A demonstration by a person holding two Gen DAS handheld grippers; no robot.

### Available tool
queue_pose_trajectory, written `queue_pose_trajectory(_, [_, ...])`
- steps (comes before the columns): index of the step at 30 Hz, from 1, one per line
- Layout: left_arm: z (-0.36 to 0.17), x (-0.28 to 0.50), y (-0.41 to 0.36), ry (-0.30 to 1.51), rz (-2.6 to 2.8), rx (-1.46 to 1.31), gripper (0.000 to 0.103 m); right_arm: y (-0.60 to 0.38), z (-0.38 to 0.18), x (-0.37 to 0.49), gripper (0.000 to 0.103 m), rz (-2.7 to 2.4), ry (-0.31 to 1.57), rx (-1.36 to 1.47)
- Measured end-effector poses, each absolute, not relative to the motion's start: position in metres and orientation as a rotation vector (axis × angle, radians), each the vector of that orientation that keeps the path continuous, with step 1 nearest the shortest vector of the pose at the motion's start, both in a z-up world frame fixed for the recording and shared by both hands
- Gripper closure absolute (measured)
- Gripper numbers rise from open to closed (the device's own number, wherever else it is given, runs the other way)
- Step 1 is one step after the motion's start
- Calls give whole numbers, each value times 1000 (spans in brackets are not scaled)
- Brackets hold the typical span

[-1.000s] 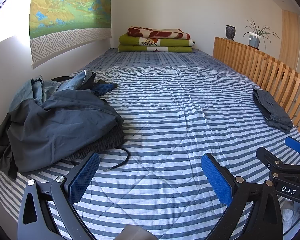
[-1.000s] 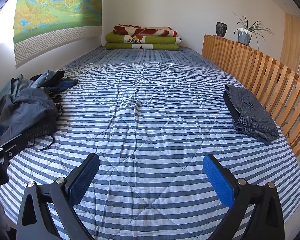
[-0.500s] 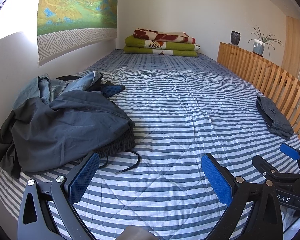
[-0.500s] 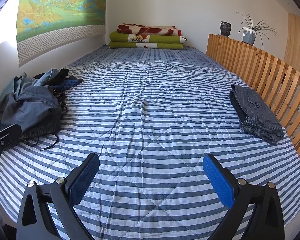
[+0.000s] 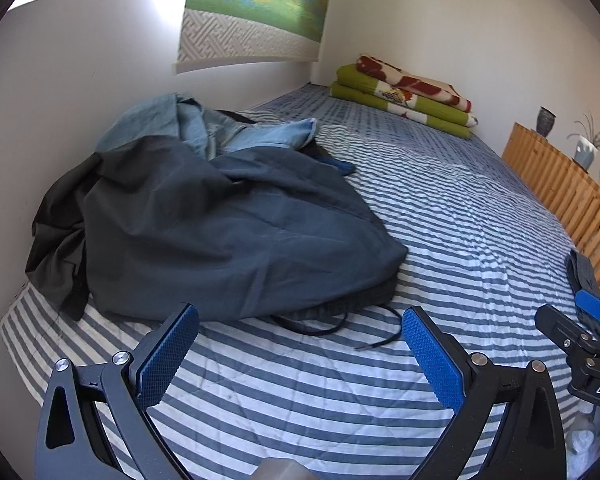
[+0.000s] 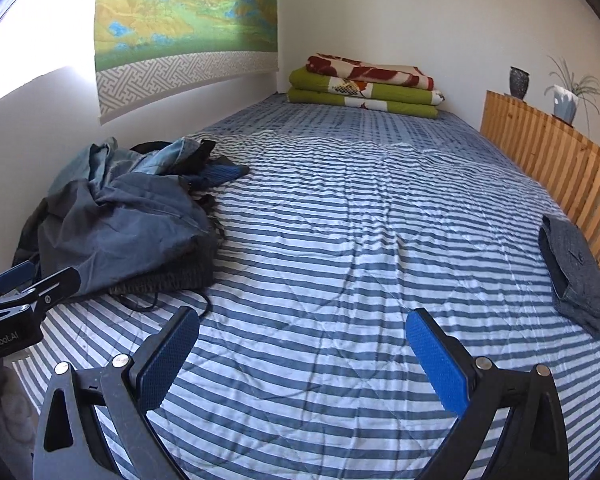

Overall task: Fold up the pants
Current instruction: 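Move both tools toward the heap of dark grey clothes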

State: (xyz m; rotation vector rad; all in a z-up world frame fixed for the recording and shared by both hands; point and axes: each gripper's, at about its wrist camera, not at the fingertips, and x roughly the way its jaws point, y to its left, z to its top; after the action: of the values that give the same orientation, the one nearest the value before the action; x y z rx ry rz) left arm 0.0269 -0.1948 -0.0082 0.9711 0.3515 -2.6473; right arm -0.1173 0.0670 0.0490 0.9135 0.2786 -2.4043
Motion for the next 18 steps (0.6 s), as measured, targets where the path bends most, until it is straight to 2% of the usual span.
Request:
queue_pose_trajectory(10, [-19, 34, -307, 392, -2448, 891, 1, -54, 49, -112, 1, -2184, 353, 944])
queue_pose_trajectory(18, [-34, 33, -340, 470, -2385, 883, 0, -129, 16, -124, 1, -2103, 431, 1013])
